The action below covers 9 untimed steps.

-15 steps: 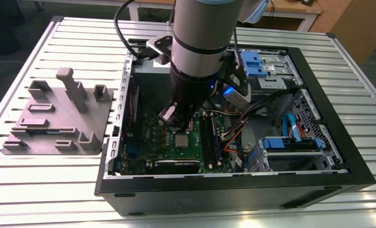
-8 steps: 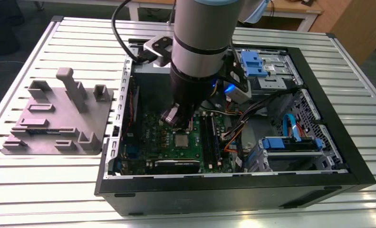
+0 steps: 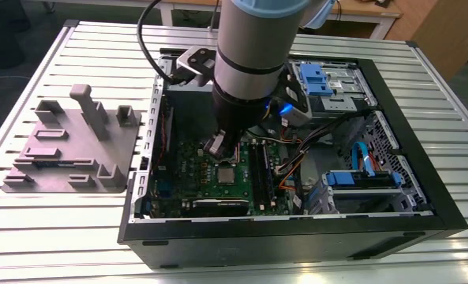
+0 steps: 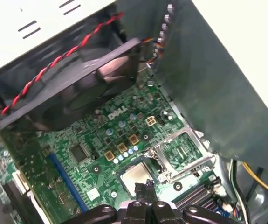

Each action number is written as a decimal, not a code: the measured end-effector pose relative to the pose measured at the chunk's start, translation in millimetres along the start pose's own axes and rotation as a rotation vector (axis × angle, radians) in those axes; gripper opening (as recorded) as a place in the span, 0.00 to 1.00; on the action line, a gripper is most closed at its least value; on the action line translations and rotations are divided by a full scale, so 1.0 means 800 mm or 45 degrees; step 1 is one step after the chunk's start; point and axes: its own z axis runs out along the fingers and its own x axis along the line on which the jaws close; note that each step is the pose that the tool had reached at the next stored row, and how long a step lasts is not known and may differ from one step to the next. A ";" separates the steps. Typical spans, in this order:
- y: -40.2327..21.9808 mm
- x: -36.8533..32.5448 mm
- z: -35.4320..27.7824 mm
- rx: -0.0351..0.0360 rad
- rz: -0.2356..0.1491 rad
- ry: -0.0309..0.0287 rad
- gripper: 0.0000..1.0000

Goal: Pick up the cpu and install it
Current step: 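Close the cpu cover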

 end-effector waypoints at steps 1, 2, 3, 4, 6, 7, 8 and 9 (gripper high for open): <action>-0.0002 -0.0001 0.0002 -0.0003 -0.017 0.0017 0.11; -0.0014 -0.0008 0.0004 -0.0005 -0.022 0.0020 0.11; -0.0037 -0.0022 0.0008 -0.0007 -0.022 0.0019 0.11; -0.0067 -0.0040 0.0012 -0.0008 -0.023 0.0019 0.11; -0.0142 -0.0088 0.0020 -0.0011 -0.024 0.0024 0.11; -0.0181 -0.0113 0.0024 -0.0014 -0.025 0.0025 0.11; -0.0219 -0.0137 0.0027 -0.0016 -0.025 0.0028 0.11; -0.0255 -0.0160 0.0030 -0.0020 -0.026 0.0028 0.11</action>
